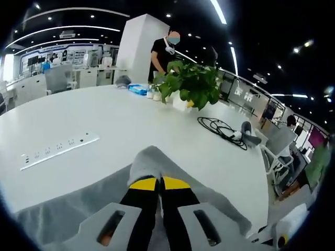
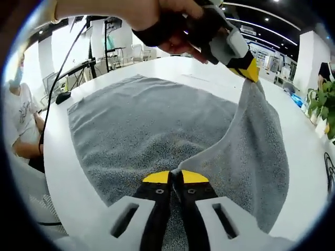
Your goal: Fold the towel on the table until its edges align and the towel forms a compact rectangular stack.
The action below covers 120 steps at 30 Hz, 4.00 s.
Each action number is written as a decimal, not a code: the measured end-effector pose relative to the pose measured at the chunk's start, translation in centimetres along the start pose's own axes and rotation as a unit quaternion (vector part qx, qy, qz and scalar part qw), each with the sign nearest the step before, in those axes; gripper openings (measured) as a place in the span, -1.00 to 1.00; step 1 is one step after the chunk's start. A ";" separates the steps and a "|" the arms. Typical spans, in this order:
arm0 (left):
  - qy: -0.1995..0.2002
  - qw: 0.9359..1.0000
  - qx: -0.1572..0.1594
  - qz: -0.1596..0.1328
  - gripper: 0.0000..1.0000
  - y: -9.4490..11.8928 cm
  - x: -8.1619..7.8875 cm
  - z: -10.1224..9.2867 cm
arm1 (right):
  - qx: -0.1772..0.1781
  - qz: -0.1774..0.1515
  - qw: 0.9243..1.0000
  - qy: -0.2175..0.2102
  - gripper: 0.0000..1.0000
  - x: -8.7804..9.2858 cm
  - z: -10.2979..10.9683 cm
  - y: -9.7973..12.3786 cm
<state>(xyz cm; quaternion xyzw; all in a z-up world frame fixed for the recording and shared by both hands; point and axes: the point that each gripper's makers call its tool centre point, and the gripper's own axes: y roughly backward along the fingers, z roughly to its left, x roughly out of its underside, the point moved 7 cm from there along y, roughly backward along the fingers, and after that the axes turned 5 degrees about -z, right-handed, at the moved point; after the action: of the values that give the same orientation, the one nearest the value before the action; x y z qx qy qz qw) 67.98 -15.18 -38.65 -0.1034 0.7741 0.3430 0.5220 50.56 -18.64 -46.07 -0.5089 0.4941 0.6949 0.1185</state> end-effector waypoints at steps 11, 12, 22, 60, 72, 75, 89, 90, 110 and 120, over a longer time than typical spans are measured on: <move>-0.001 1.000 -0.010 0.002 -0.96 0.7 -0.2 0.7 | 0.001 -0.025 0.999 -0.024 -0.93 -0.5 -0.1 2.4; 0.000 1.000 -0.010 0.003 -0.96 0.7 -0.2 0.7 | -0.001 -0.031 0.999 -0.032 -0.94 -0.7 0.0 2.8; 0.003 1.000 -0.018 0.011 -0.96 1.8 0.3 1.2 | -0.030 -0.067 0.995 -0.074 -0.96 -2.4 1.4 5.5; 0.131 0.989 -0.067 -0.014 -0.68 4.0 3.5 4.2 | -0.099 -0.148 0.982 -0.067 -0.97 -8.1 3.9 11.0; 0.181 0.975 -0.128 -0.024 -0.79 4.1 3.9 6.4 | -0.097 -0.143 0.983 -0.067 -0.97 -8.1 3.8 11.3; 0.177 0.975 -0.132 -0.037 -0.92 4.3 3.3 6.3 | -0.100 -0.143 0.983 -0.065 -0.97 -8.3 4.0 11.2; 0.104 0.985 -0.129 -0.050 -0.98 6.2 1.4 7.2 | -0.134 -0.153 0.978 -0.053 -0.97 -10.2 6.5 9.5; 0.105 0.985 -0.130 -0.051 -0.98 6.5 1.4 7.7 | -0.136 -0.153 0.977 -0.052 -0.97 -10.4 6.7 9.3; 0.074 0.983 -0.151 -0.073 -0.99 13.9 0.0 12.3 | -0.213 -0.175 0.961 -0.022 -0.97 -14.7 11.9 5.7; 0.061 0.983 -0.151 -0.089 -0.99 18.7 -1.0 13.7 | -0.246 -0.187 0.951 -0.008 -0.97 -17.1 15.3 4.3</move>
<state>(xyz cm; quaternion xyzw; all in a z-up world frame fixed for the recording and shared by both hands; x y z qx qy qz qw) 68.83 7.27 -32.83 -0.2705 0.7316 0.4009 0.4805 46.40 -2.56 -29.66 -0.6004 0.2028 0.7639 0.1217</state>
